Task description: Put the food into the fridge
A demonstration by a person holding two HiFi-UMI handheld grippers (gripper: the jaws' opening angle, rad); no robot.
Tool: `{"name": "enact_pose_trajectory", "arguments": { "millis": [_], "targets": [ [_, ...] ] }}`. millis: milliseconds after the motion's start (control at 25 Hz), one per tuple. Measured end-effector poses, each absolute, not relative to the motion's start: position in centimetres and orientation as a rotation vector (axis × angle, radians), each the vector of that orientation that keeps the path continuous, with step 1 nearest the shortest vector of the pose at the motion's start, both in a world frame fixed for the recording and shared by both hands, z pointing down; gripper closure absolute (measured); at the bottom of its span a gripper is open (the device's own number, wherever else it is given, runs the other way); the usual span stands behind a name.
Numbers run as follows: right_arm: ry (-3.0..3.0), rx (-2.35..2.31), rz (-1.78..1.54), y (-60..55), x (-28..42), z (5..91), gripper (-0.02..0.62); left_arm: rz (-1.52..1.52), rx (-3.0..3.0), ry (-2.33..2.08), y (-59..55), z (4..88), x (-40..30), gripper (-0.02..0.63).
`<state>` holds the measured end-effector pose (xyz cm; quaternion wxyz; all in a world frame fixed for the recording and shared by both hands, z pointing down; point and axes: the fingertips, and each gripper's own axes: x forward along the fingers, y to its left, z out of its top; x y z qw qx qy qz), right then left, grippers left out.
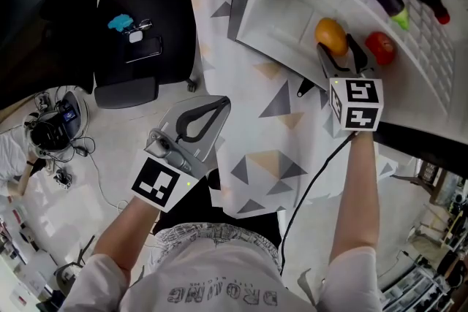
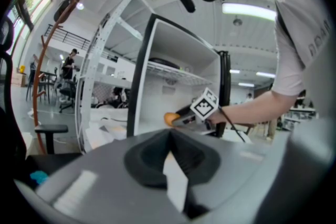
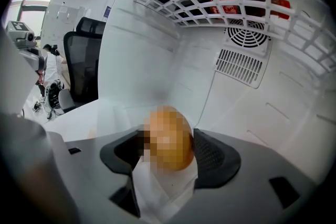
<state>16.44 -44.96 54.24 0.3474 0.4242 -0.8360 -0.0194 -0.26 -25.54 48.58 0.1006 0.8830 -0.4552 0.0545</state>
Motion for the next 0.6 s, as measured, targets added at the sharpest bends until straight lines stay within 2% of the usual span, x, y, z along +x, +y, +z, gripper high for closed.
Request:
{"name": "enact_pose_trajectory", "arguments": {
  "millis": [600],
  "targets": [
    [-2.195, 1.114, 0.002, -44.56, 16.91, 54.08, 0.322, 0.171, 2.617, -1.341, -25.05, 48.0, -0.55, 0.597]
  ]
}}
